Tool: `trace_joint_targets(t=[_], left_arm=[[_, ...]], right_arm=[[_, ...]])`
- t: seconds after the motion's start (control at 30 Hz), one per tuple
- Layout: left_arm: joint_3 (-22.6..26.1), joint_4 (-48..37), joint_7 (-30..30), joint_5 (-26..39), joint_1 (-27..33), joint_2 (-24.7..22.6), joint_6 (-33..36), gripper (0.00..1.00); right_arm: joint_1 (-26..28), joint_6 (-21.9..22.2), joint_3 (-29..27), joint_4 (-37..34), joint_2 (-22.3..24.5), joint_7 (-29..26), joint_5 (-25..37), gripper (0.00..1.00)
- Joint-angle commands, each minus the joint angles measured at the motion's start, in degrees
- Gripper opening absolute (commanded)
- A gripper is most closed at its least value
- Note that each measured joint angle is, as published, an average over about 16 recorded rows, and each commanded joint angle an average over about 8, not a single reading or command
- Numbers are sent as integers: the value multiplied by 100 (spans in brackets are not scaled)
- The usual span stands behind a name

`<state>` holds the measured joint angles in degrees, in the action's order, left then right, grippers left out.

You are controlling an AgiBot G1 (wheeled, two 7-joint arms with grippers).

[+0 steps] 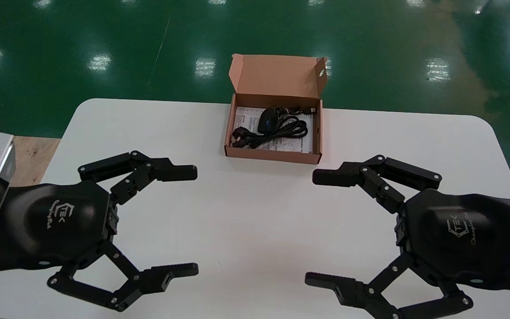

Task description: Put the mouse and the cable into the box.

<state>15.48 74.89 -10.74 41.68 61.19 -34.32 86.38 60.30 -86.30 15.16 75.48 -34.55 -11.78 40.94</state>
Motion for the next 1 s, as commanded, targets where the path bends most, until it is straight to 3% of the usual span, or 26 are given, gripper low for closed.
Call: trace_joint_targets(t=[0.03, 1.0], left_arm=[[7, -22, 0, 0, 5, -10, -11, 100], [48, -123, 0, 14, 32, -62, -64, 100]], right_arm=[[18, 11, 9, -29, -4, 20, 7, 100], [116, 56, 79, -180, -41, 98, 84, 100]])
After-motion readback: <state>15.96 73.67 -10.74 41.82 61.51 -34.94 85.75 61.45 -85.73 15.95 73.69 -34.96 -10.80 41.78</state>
